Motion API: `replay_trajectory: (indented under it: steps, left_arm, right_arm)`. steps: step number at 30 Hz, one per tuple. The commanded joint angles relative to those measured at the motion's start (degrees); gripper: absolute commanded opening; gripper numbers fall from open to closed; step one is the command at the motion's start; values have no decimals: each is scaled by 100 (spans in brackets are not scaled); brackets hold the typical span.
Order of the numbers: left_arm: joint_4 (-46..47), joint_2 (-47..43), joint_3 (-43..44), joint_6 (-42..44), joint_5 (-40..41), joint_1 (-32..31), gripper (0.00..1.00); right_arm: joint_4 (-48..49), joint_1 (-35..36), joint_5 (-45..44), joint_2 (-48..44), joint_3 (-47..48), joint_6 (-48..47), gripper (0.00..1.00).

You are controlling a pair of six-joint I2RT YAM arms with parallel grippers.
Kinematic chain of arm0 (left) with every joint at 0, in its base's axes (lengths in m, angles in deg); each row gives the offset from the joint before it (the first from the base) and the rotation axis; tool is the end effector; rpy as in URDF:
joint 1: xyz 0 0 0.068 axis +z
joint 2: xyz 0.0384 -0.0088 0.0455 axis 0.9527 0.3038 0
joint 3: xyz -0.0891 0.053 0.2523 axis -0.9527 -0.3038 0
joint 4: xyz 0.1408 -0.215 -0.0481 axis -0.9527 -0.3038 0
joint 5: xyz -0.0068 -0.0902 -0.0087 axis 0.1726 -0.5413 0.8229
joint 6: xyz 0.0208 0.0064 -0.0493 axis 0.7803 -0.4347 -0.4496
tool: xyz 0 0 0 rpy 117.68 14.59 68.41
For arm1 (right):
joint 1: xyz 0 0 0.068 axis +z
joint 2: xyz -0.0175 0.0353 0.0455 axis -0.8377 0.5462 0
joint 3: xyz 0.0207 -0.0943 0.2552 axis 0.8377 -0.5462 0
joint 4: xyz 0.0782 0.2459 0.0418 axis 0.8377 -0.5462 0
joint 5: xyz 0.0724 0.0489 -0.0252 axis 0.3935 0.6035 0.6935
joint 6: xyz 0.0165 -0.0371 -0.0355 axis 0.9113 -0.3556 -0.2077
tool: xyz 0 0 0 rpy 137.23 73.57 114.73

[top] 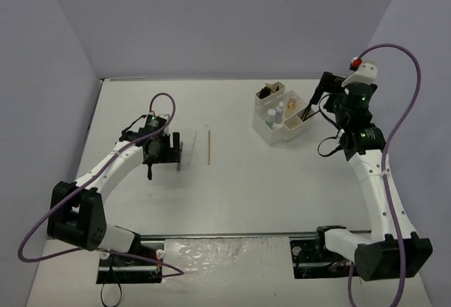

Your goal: Organize the makeup

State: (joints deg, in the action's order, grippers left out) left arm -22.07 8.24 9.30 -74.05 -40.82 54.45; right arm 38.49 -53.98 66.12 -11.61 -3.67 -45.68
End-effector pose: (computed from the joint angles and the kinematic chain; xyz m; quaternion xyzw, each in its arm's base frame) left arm 0.2752 -0.0907 0.2404 -0.0374 0.9543 -0.1283 0.2673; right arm 0.2521 0.0084 0.4263 0.0904 0.6992 0.0392 0.7081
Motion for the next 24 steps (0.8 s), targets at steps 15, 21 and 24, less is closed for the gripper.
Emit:
replay_trajectory:
  steps: [15, 21, 24]
  left_arm:
    - [643, 1746, 989, -460, 422, -379, 42]
    - [637, 2000, 899, -551, 629, -481, 34]
    - [734, 2032, 674, -592, 633, -483, 19]
  right_arm:
    - [-14, -37, 638, -1799, -1275, 387, 99]
    - [-14, -28, 651, -1827, -1355, 400, 99]
    - [-14, -26, 866, -1834, -1363, 407, 99]
